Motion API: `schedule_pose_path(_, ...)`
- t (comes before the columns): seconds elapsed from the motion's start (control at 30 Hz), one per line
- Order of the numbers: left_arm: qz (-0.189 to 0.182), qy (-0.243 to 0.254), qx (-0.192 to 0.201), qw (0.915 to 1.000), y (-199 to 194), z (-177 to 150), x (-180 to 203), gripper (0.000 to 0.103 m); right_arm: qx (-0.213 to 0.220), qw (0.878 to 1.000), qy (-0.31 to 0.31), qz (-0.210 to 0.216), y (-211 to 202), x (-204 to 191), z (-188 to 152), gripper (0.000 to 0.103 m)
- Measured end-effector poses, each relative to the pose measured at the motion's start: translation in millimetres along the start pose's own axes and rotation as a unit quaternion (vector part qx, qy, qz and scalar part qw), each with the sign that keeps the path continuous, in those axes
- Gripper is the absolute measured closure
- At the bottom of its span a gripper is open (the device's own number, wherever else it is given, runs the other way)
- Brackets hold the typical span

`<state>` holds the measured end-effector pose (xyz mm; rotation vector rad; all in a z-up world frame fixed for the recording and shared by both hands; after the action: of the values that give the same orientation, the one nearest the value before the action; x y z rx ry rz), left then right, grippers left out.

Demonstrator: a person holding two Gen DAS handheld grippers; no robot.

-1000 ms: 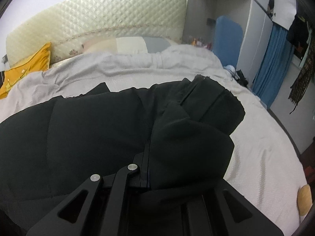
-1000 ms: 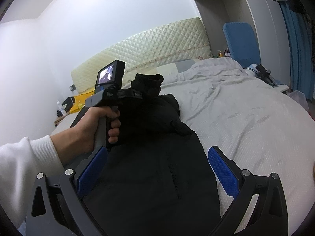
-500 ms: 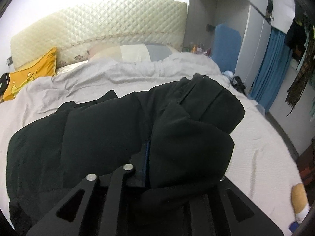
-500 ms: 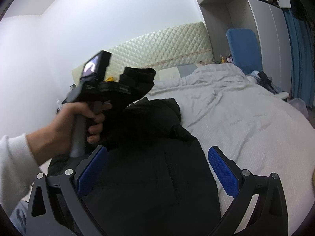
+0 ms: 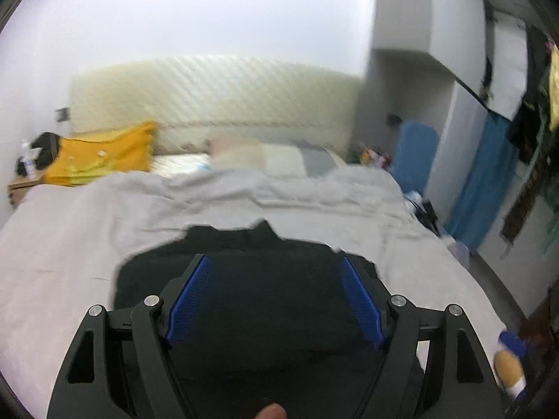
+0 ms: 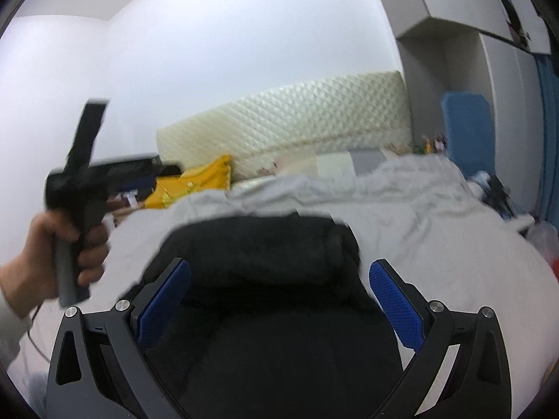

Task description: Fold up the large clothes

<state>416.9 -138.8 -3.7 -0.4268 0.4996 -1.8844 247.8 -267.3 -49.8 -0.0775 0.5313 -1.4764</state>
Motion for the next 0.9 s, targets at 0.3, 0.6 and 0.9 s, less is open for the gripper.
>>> schedule_pose_path(0.3, 0.065, -0.046, -0.028, 0.9964, 11.5, -14.6, -110.5, 0.026, -0.036, 0.999, -0.024, 0.016, 116.0, -24.5, 55.3, 0.001)
schedule_pose_path(0.6, 0.09, -0.036, -0.086, 0.9916, 116.7, -84.5, -143.1, 0.026, -0.12, 0.992, -0.034, -0.021, 242.2, 11.1, -12.3, 0.014)
schedule_pose_path(0.9, 0.094, -0.008, -0.113, 0.9891, 178.8, -118.9, -140.5, 0.024, -0.128, 0.989, -0.053, -0.043, 285.1, 23.6, -50.5, 0.014)
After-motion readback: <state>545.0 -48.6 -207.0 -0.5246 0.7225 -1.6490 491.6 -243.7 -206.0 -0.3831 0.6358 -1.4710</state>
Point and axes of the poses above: each gripper's, at about its wrist camera, not at the fingertips, and y roughly the way its jaws point, x to its right, z to its top, the point moved 7 cm from there along y, roughly the way its jaws point, and after that the axes turned 5 degrees about y, right-handed, at the moved point
